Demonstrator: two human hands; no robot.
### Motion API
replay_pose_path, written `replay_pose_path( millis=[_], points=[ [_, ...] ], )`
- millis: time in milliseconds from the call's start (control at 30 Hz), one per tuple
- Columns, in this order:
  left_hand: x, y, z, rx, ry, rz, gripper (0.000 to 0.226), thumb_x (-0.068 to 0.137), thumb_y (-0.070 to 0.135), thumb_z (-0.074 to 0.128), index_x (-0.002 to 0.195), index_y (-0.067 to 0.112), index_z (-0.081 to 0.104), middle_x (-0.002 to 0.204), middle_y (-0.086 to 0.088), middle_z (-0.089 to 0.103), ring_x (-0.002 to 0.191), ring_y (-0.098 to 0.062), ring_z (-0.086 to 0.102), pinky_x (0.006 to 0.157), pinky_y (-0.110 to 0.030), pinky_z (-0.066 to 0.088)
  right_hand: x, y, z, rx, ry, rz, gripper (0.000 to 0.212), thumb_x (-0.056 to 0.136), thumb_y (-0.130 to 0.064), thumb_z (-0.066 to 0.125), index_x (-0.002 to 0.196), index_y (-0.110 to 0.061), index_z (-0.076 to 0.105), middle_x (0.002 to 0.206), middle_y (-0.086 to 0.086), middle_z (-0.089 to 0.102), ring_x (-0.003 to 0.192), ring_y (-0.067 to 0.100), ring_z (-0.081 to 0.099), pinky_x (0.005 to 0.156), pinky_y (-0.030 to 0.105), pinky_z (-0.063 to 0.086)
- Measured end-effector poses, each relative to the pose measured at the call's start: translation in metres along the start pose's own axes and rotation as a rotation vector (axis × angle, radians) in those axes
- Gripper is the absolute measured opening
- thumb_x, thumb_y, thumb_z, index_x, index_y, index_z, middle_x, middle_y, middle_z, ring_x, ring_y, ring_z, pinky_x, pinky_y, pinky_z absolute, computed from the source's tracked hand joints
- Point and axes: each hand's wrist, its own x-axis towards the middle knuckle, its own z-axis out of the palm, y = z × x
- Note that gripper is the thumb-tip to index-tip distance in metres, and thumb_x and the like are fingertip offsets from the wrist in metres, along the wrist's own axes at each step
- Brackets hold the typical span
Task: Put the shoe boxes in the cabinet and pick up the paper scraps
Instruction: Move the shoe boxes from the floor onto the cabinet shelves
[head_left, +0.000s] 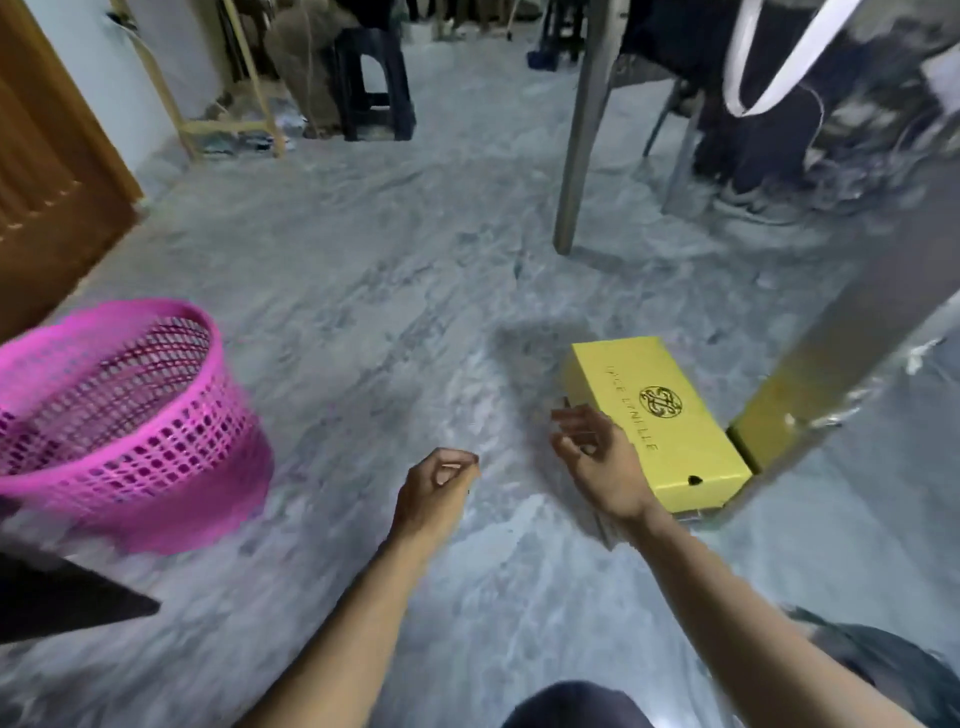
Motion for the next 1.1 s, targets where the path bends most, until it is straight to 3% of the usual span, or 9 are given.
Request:
replay_pose_path(
  millis=[133,333,533,633,733,833,900,967,1100],
  points=[
    [0.022,-0.015,0.083,-0.011,-0.148,-0.092,0.015,0.093,0.033,0.071,0.104,0.024,0.071,0.116,-0.004,0.073,0.093,-0.021,0.072,0.067,-0.027,0.051,0.008,0.069,-0.052,-0.116,0.247,0.246,0.04,0.08,-0.04,0.064,0.118,-0.027,0.066,0.12,0.009,0.053,0.115,0.036,0.059,0.105,0.047,0.048],
    [0.039,-0.018,0.175,0.002,-0.418,-0.317,0.08,0.087,0.065,0.065,0.154,0.036,0.033,0.149,-0.003,0.046,0.121,-0.027,0.058,0.096,-0.041,0.056,0.009,0.127,-0.104,-0.225,0.423,0.504,0.061,0.088,-0.038,0.068,0.143,-0.018,0.05,0.139,0.018,0.044,0.134,0.04,0.043,0.11,0.051,0.041],
    [0.046,-0.032,0.219,-0.125,-0.435,-0.382,0.066,0.086,0.069,0.062,0.141,0.041,0.038,0.118,0.007,0.055,0.104,-0.022,0.059,0.107,-0.049,0.048,0.016,0.154,-0.117,-0.101,0.521,0.509,0.054,0.089,-0.034,0.07,0.135,-0.009,0.06,0.124,0.013,0.059,0.117,0.038,0.058,0.097,0.04,0.046],
    [0.05,-0.044,0.216,-0.288,-0.289,-0.35,0.066,0.082,0.064,0.072,0.138,0.038,0.048,0.126,0.004,0.063,0.113,-0.027,0.063,0.1,-0.042,0.051,0.013,0.158,-0.114,-0.029,0.482,0.519,0.03,0.088,-0.042,0.07,0.098,-0.014,0.077,0.09,0.003,0.072,0.099,0.032,0.067,0.08,0.032,0.046],
    [0.055,-0.06,0.195,-0.408,-0.198,-0.332,0.061,0.075,0.059,0.08,0.126,0.033,0.059,0.133,0.0,0.062,0.121,-0.026,0.063,0.093,-0.034,0.054,0.01,0.163,-0.106,0.037,0.45,0.515,0.027,0.09,-0.041,0.072,0.08,-0.016,0.07,0.08,-0.001,0.072,0.091,0.03,0.068,0.08,0.038,0.05],
    [0.051,-0.07,0.162,-0.437,-0.219,-0.313,0.029,0.089,0.046,0.072,0.115,0.036,0.062,0.126,0.006,0.06,0.113,-0.022,0.064,0.096,-0.035,0.054,0.02,0.164,-0.097,0.259,0.383,0.501,0.033,0.091,-0.045,0.072,0.097,-0.014,0.063,0.105,0.005,0.073,0.103,0.028,0.068,0.089,0.047,0.053],
    [0.045,-0.08,0.135,-0.466,-0.224,-0.325,0.022,0.093,0.041,0.07,0.113,0.035,0.064,0.125,0.007,0.06,0.11,-0.025,0.065,0.102,-0.039,0.053,0.036,0.156,-0.089,0.401,0.242,0.516,0.064,0.083,-0.064,0.073,0.12,-0.014,0.058,0.116,0.007,0.067,0.103,0.026,0.067,0.087,0.05,0.059],
    [0.034,-0.09,0.106,-0.47,-0.215,-0.324,0.04,0.083,0.044,0.077,0.119,0.03,0.064,0.133,-0.002,0.063,0.116,-0.034,0.067,0.103,-0.042,0.054,0.057,0.145,-0.079,0.489,0.133,0.512,0.099,0.066,-0.081,0.075,0.139,-0.02,0.05,0.127,0.006,0.066,0.109,0.028,0.069,0.085,0.051,0.061],
    [0.011,-0.101,0.04,-0.513,-0.226,-0.304,0.078,0.064,0.043,0.089,0.132,0.02,0.059,0.13,-0.016,0.067,0.104,-0.037,0.072,0.088,-0.042,0.061,0.079,0.096,-0.045,0.583,0.031,0.385,0.103,0.054,-0.071,0.087,0.14,-0.027,0.052,0.123,0.007,0.074,0.099,0.021,0.077,0.068,0.036,0.062]
  ],
)
